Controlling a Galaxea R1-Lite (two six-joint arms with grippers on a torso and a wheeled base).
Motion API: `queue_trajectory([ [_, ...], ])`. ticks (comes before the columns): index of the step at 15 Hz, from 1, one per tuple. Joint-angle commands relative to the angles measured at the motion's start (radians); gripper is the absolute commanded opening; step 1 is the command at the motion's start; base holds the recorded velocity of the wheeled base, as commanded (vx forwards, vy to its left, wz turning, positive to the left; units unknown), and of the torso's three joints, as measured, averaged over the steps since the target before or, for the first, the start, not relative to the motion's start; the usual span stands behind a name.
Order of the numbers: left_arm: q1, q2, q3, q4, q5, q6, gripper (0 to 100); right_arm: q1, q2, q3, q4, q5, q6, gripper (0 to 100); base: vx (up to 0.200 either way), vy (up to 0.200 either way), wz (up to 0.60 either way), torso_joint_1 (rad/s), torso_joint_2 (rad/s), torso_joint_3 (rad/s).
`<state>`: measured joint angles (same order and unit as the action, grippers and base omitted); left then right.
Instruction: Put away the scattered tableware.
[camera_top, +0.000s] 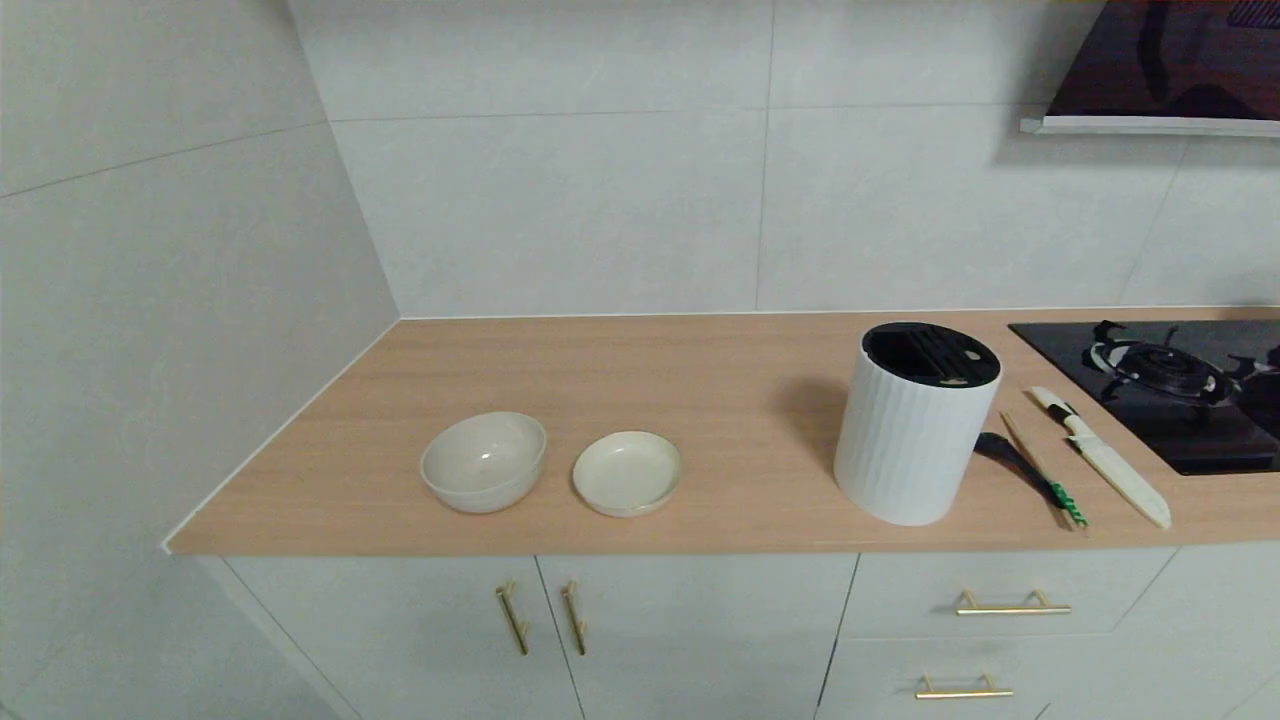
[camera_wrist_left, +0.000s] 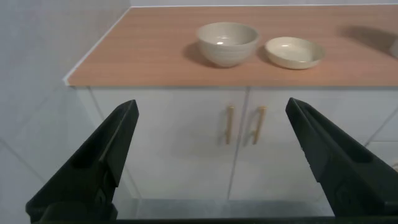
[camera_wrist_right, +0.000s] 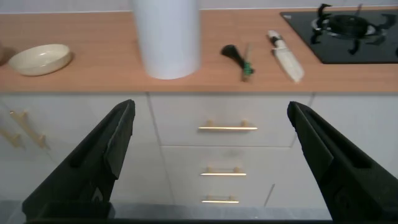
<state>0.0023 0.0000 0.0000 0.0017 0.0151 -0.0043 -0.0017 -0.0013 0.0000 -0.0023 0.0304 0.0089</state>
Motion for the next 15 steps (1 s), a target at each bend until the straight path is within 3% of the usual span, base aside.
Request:
queue_trajectory([
  [1, 0.001, 0.000, 0.000, 0.000, 0.000, 0.000, 100, 0.000, 0.001, 0.000, -0.001, 0.000, 0.000, 100, 0.000, 0.200, 0.00, -0.002, 0.00, 0.002],
  [11, 0.001, 0.000, 0.000, 0.000, 0.000, 0.000, 100, 0.000, 0.001, 0.000, -0.001, 0.000, -0.001, 100, 0.000, 0.200, 0.00, 0.003, 0.00, 0.005],
  [15, 0.001, 0.000, 0.000, 0.001, 0.000, 0.001, 100, 0.000, 0.001, 0.000, -0.001, 0.000, -0.001, 100, 0.000, 0.000, 0.00, 0.000, 0.00, 0.000],
])
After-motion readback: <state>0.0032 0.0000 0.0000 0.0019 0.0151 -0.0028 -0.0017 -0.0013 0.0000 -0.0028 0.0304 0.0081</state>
